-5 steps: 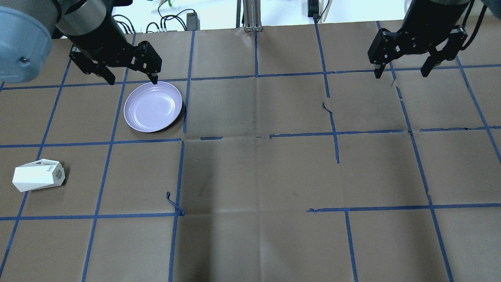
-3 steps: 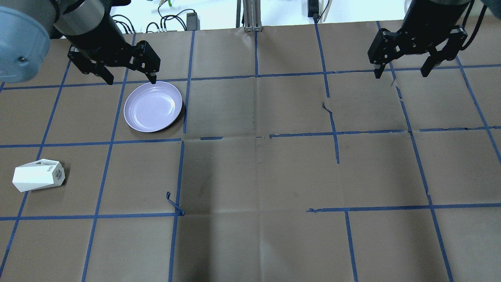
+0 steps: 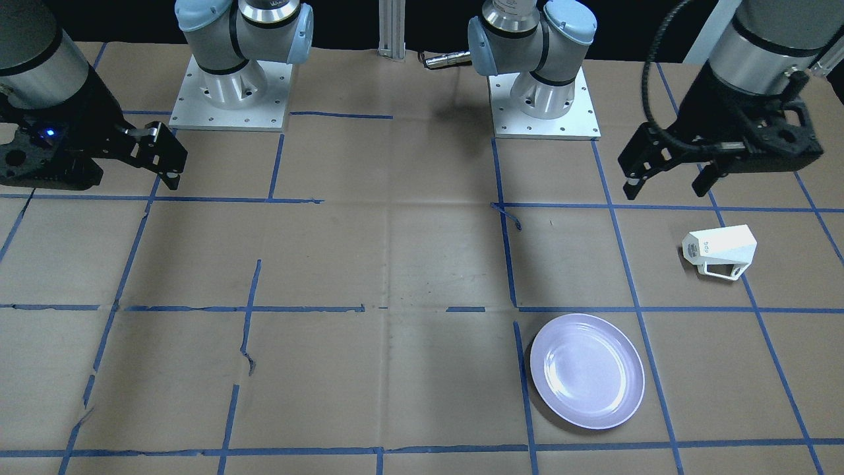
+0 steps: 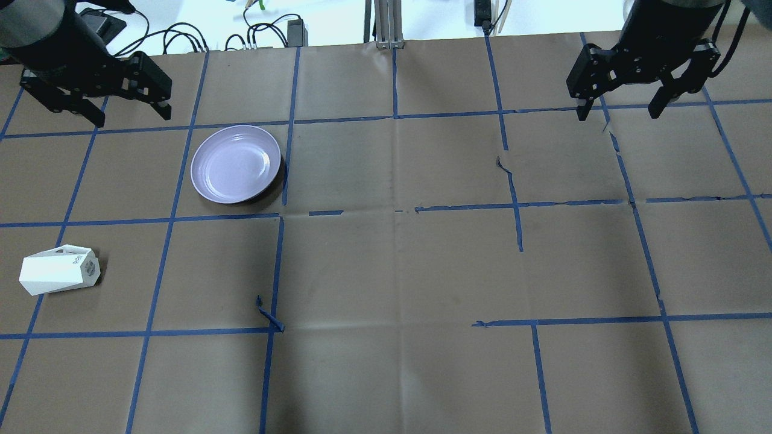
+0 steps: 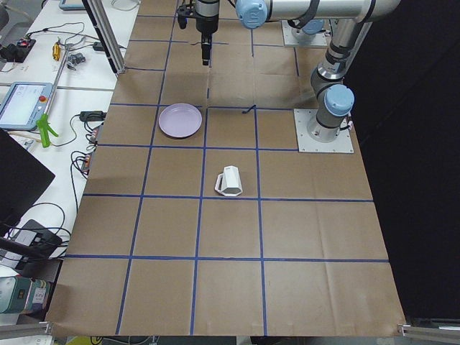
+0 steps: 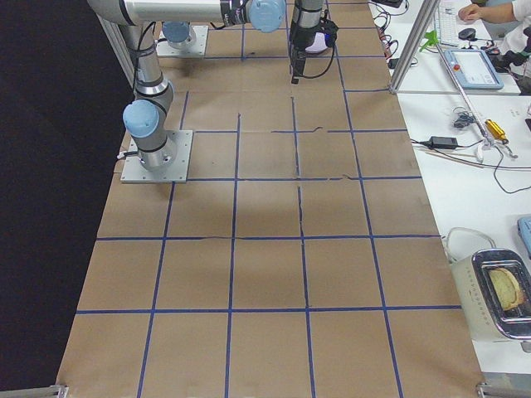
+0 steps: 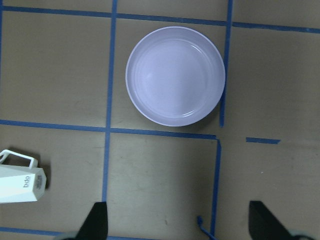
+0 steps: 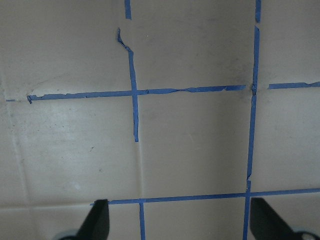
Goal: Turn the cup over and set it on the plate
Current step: 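Move the left gripper from above the plate down toward the white mug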
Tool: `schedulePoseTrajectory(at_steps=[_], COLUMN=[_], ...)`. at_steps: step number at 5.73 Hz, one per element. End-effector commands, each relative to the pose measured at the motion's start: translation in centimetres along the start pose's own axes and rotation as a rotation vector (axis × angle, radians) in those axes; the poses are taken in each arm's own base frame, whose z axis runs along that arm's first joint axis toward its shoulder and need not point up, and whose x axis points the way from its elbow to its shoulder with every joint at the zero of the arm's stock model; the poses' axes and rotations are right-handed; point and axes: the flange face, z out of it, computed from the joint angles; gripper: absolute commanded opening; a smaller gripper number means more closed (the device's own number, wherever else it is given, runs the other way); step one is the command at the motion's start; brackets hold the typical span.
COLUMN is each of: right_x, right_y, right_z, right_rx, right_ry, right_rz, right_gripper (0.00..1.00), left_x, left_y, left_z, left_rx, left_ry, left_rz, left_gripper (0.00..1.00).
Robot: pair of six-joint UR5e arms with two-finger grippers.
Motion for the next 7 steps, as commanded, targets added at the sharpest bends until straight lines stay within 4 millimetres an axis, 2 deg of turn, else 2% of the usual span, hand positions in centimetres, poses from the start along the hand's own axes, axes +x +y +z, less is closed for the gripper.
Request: schedulePoseTrajectory(at_steps=[1,2,3,4,6,7], right_x=[0.0,0.0,0.0,0.0,0.0,0.0], right_y=[0.0,0.0,0.0,0.0,0.0,0.0], right_z=[0.0,0.0,0.0,0.0,0.0,0.0], right_rx=[0.000,0.000,0.000,0.000,0.000,0.000], right_ry=[0.000,0.000,0.000,0.000,0.000,0.000], right_rz=[0.000,0.000,0.000,0.000,0.000,0.000], right_gripper=[1.00,1.00,1.00,1.00,1.00,1.00], left_x=[-7.0,-12.3,-18.5,-22.9,-33.6,-36.8], left_y=[0.2,0.2,1.0,2.0,3.5,4.4], left_z=[-0.4,0.1,1.4,3.6,9.9,13.2], left_rx=[-0.002,-0.001,0.011,0.006,-0.019,-0.006], left_ry=[-0.008,0.014,0.092,0.145,0.239,0.322], left_rz=[-0.015,0.053,0.091,0.052,0.098,0.108], left_gripper=[0.99,0.99,0.99,0.99,0.99,0.99])
